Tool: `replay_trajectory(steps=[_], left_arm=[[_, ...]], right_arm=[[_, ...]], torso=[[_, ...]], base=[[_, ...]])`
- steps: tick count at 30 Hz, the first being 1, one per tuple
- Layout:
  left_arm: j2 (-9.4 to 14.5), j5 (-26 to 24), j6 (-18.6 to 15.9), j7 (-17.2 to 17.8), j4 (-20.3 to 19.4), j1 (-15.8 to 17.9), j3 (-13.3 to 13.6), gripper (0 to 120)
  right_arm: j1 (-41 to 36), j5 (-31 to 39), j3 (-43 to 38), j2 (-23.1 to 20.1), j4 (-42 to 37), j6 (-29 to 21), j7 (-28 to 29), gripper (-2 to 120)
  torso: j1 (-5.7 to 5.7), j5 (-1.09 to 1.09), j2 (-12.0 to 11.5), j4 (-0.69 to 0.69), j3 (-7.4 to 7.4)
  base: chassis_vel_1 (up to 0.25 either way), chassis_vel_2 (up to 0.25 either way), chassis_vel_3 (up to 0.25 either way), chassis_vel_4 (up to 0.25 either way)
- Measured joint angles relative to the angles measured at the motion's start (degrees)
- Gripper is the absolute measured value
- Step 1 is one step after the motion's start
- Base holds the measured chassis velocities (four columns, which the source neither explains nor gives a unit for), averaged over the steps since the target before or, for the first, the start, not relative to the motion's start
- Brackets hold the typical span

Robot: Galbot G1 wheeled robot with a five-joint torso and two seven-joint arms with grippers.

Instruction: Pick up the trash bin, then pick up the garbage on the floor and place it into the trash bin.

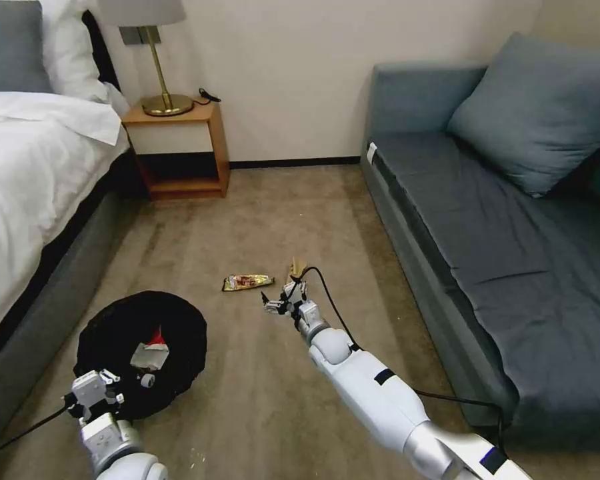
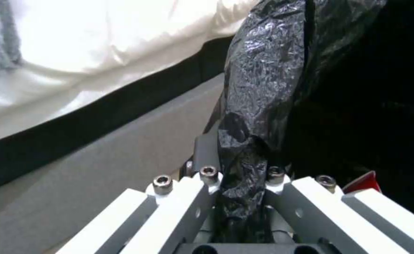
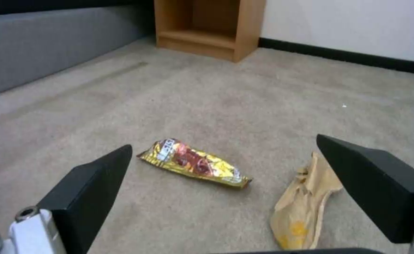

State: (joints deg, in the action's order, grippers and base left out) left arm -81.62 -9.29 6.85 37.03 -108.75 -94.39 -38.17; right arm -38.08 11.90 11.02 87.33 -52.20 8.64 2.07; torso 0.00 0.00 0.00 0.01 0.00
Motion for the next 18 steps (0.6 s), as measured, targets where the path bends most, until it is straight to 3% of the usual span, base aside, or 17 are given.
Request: replay_trajectory(steps=[18], left_arm=[[-0.2,0.2,0.2,0.0,0.4,0.2,0.4,3]], right_arm=[[-0.4,-0.6,-0.1,0.3,0.7,0.7,-0.1,100]], torso=[[0.00,-0.01,0.0,-0.01,0.00]], base=[[-0.080,0.074,0.072,-0.072]])
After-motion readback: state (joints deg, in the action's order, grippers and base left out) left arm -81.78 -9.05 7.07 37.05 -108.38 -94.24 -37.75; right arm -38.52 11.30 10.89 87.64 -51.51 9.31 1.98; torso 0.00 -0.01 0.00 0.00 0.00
